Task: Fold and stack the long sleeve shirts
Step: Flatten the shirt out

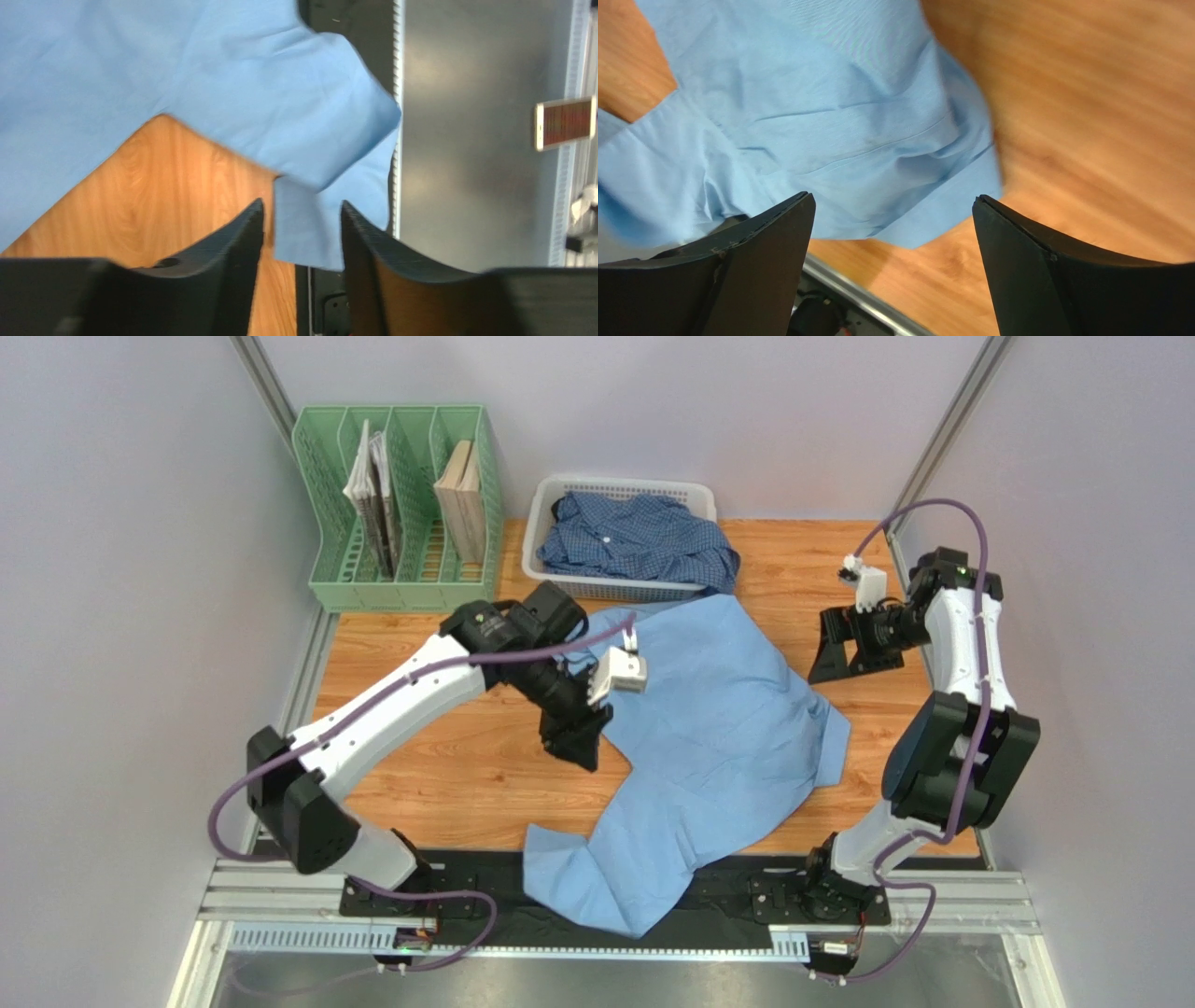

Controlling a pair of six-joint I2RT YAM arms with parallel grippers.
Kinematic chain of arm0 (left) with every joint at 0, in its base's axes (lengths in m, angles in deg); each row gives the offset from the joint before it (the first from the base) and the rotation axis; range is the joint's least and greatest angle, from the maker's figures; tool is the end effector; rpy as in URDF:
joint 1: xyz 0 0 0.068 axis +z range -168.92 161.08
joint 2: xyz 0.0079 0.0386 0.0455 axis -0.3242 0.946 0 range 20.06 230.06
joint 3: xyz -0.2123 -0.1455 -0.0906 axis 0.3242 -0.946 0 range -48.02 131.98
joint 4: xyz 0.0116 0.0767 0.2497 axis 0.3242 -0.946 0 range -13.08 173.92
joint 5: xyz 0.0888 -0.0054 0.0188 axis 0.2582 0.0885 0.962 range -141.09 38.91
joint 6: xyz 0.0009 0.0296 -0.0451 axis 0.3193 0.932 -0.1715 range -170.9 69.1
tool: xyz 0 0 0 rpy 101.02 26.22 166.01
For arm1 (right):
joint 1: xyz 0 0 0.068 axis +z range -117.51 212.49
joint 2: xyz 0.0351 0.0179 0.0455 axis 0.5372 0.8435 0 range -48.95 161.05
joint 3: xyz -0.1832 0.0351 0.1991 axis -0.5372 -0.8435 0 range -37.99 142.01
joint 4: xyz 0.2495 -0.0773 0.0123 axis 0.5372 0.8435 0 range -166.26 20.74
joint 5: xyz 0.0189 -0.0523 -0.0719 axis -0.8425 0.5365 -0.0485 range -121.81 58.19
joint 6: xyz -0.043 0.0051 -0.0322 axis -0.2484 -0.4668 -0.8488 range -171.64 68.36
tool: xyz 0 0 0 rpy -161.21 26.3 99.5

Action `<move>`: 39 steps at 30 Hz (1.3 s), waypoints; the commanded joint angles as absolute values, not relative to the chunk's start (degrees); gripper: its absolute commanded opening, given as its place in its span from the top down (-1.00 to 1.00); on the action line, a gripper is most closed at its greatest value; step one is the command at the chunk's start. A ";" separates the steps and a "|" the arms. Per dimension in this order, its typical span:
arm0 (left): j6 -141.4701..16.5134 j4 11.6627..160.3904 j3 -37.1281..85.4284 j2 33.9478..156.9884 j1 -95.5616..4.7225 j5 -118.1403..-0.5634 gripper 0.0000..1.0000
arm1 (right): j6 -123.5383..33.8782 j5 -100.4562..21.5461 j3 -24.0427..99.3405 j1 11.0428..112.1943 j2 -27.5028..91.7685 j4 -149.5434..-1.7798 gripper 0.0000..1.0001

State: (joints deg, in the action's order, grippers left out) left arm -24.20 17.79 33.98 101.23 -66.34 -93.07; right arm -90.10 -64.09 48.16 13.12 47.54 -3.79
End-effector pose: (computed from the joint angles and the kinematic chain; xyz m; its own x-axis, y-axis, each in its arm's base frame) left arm 0.1622 -0.2116 0.3466 -0.2181 0.7312 -0.6463 0.9342 -0.0352 -0.3550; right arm 0.3031 -0.0864 0.2876 -0.8681 -0.2521 -0.4276 -0.4119 0.8466 0.3370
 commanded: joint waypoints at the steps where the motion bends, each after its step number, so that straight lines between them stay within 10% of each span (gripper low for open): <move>1: -22.68 23.60 39.78 107.39 -54.27 -94.53 -0.08 | -83.66 -67.68 43.06 15.43 39.03 1.01 -0.76; 16: -20.40 34.44 52.55 139.50 -49.33 -61.29 -0.12 | -67.47 -64.77 55.08 26.24 53.88 -17.36 -0.75; 21: -19.52 31.90 47.97 140.21 -48.80 -61.20 0.29 | -63.70 -65.74 58.16 29.59 55.38 -20.27 -0.79; 23: -19.00 29.79 45.15 139.68 -48.80 -63.12 0.78 | -62.55 -66.79 59.21 30.99 56.25 -21.49 -0.79; 26: -18.73 26.62 39.45 135.74 -48.98 -68.48 1.00 | -60.61 -66.80 60.53 32.75 57.22 -23.34 -0.81; 39: -23.99 19.76 27.47 99.10 -44.15 -91.16 0.79 | -59.64 -58.88 63.97 44.98 62.16 -23.26 -0.38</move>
